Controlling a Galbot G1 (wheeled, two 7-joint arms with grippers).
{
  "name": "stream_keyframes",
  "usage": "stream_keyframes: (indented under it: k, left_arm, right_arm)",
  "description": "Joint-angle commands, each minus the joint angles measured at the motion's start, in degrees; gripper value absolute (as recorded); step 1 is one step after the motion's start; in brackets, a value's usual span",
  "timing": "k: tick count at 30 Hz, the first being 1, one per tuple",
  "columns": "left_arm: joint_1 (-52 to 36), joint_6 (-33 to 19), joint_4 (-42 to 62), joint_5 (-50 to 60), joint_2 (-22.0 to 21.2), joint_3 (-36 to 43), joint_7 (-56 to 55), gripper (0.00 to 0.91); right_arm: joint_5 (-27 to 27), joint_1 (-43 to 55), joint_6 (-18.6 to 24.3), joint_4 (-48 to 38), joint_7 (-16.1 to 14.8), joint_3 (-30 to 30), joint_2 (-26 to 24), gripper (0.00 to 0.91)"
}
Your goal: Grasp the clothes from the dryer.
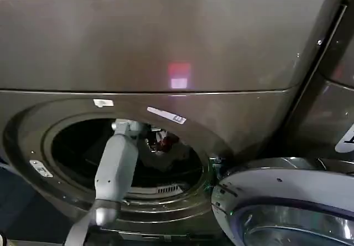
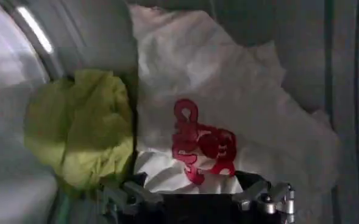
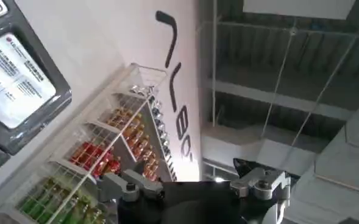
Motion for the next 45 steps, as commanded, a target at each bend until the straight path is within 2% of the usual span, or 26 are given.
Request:
stream_keyframes:
  k: [1,16,41,43,45]
  left_arm:
    - [-5.13,0.36,12.37,-4.46,0.09,2.57,0.09,0.907]
    - [-5.29,3.98,17.70,-7.73,2.64,5.39,-4.32,0.907]
    - [-6.01,7.36,19.97,-15.20,3.18,6.10,-1.89,0.907]
    - [-6.08,7.61,19.98,-15.33,3.20,6.11,-1.88,0.876]
    - [-6.10,7.68,19.97,-15.30,3.22,6.17,-1.86,0.796]
  right_arm:
    - [0.27,0.04,0.00,0.21,-0.10,-0.12,0.16,0.907]
    - [1.00,0.34,-0.16,0.55,-0.45,-0.70,-0.21,0.907]
    - [1.40,-0.07,-0.07,1.01,-0.46,-0.79,-0.41,0.907]
    - [1.40,-0.06,-0.05,1.00,-0.45,-0.76,-0.41,0.907]
    - [1.39,-0.10,-0.05,1.00,-0.43,-0.72,-0.40,0.907]
